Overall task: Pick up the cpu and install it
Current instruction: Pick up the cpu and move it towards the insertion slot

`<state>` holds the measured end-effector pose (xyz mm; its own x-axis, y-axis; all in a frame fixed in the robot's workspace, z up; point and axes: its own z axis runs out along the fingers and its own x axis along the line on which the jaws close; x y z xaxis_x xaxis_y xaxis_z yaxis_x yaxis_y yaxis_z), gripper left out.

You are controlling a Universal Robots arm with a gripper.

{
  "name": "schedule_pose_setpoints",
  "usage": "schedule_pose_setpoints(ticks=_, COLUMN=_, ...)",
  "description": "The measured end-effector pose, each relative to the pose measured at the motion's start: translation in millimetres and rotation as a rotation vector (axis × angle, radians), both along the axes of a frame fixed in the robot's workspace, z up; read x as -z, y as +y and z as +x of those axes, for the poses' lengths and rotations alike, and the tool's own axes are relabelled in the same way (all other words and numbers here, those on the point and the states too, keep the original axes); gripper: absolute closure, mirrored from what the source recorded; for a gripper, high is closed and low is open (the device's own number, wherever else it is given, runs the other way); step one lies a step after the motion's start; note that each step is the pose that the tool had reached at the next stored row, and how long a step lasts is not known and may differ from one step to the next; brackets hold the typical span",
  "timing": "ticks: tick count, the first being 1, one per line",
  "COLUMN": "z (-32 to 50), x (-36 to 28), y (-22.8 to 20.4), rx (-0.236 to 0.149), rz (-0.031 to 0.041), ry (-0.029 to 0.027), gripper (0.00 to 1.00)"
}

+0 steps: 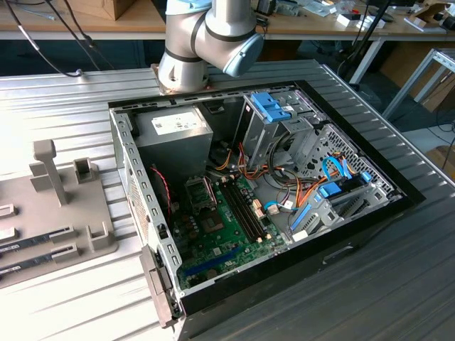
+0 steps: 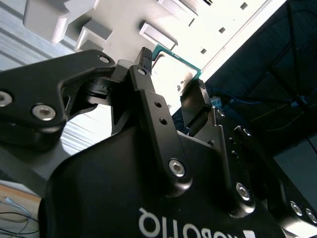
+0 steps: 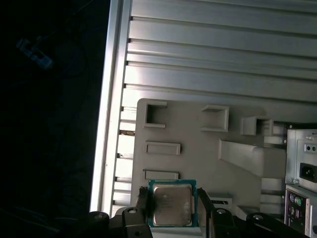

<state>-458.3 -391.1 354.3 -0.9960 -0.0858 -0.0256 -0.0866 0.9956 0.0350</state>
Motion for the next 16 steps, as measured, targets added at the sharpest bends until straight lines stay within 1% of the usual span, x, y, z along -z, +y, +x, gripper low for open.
schedule_pose_setpoints(ticks=16, z=0.0, x=-4.2, y=0.0, rx=0.0, rz=0.0, ry=0.0, gripper=0.53)
